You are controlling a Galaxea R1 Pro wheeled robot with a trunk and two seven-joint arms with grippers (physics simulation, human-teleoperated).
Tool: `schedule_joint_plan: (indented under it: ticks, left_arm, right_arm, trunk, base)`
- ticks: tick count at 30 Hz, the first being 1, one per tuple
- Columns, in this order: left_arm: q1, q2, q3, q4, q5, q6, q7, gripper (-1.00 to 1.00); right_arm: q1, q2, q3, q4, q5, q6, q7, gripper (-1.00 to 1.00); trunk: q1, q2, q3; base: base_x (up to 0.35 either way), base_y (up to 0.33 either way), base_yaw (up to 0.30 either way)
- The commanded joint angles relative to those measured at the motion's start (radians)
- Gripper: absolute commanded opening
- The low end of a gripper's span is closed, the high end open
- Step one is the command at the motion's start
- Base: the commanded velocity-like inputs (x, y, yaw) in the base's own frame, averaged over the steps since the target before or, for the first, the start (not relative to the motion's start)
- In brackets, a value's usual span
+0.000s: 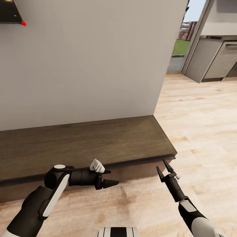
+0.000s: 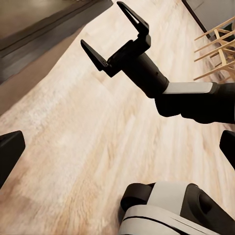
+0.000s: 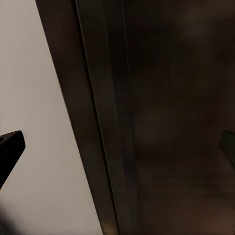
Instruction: Place each of the two pumpkins and all three candles from the living room inside a cabinet in the living room (use any cabinet), then make sure every cabinet is closed, and position the cauldron so it is next to a table in the living room.
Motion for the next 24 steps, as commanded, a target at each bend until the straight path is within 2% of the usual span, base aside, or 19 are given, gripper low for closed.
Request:
schedule_joint_plan:
  ticks: [1, 8, 13, 24]
  left_arm:
    - [-0.001, 0.001, -0.001, 0.0, 0.002, 0.004, 0.0, 1.0]
    - [0.0, 0.001, -0.001, 0.0, 0.002, 0.004, 0.0, 1.0]
    - [0.0, 0.001, -0.001, 0.0, 0.002, 0.004, 0.0, 1.0]
    - [-0.001, 0.001, -0.001, 0.0, 0.002, 0.004, 0.0, 1.0]
  right_arm:
    - [0.0, 0.0, 0.002, 0.001, -0.008, 0.009, 0.002, 1.0]
    - [0.0, 0.0, 0.005, -0.001, -0.007, 0.008, 0.002, 1.0]
    - [0.0, 0.0, 0.037, -0.001, -0.008, 0.007, 0.001, 1.0]
    - [0.0, 0.0, 0.045, -0.001, -0.009, 0.006, 0.0, 1.0]
  trunk:
    - [0.0, 0.0, -0.001]
    - [0.0, 0.0, -0.001]
    - [0.0, 0.0, -0.001]
    - [0.0, 0.0, -0.001]
  base:
    - [0.028, 0.037, 0.0]
    - [0.03, 0.046, 0.0]
    - [0.05, 0.08, 0.0]
    - [0.029, 0.037, 0.0]
